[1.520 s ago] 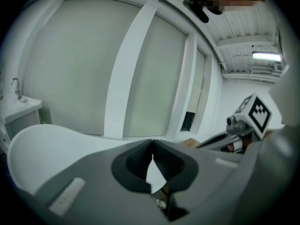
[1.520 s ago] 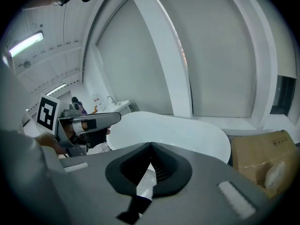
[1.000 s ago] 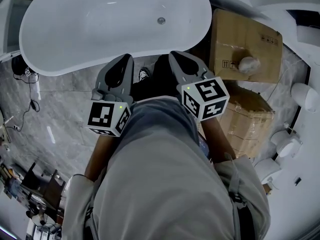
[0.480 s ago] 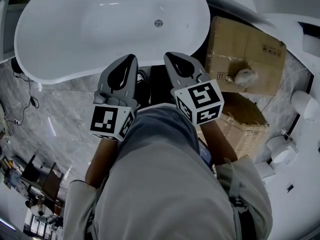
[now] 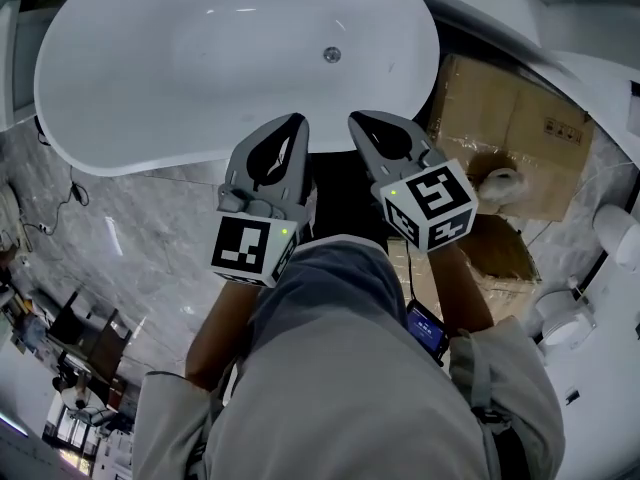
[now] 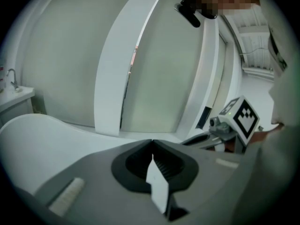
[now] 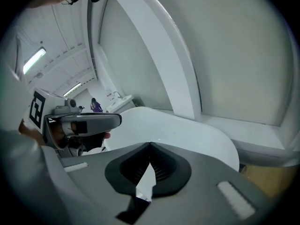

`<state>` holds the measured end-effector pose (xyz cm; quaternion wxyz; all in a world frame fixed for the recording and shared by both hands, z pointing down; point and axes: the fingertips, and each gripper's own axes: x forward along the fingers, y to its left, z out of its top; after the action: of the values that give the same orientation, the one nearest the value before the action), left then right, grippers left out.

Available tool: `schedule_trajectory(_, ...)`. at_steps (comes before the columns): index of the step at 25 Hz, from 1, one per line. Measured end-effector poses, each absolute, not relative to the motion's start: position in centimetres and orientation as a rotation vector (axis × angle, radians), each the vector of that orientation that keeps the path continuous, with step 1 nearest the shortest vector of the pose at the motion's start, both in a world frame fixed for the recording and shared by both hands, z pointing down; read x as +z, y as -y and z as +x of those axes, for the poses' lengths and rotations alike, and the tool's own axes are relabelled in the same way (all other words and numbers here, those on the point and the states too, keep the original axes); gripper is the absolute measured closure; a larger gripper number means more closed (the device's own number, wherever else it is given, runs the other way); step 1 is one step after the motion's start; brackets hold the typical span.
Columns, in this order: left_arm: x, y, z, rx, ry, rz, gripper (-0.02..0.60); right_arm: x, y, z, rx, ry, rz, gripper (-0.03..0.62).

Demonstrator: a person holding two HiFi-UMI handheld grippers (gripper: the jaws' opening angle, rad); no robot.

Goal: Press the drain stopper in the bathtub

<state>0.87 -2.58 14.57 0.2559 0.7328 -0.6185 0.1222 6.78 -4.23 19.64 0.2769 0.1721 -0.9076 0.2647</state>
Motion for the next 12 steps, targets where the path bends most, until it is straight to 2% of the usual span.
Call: schedule_trajectory(12,21.9,1.3,-2.2,0.465,1.558,1.924,0.581,27.1,7.9,4.6,0.598,2.399,0.56,0.608)
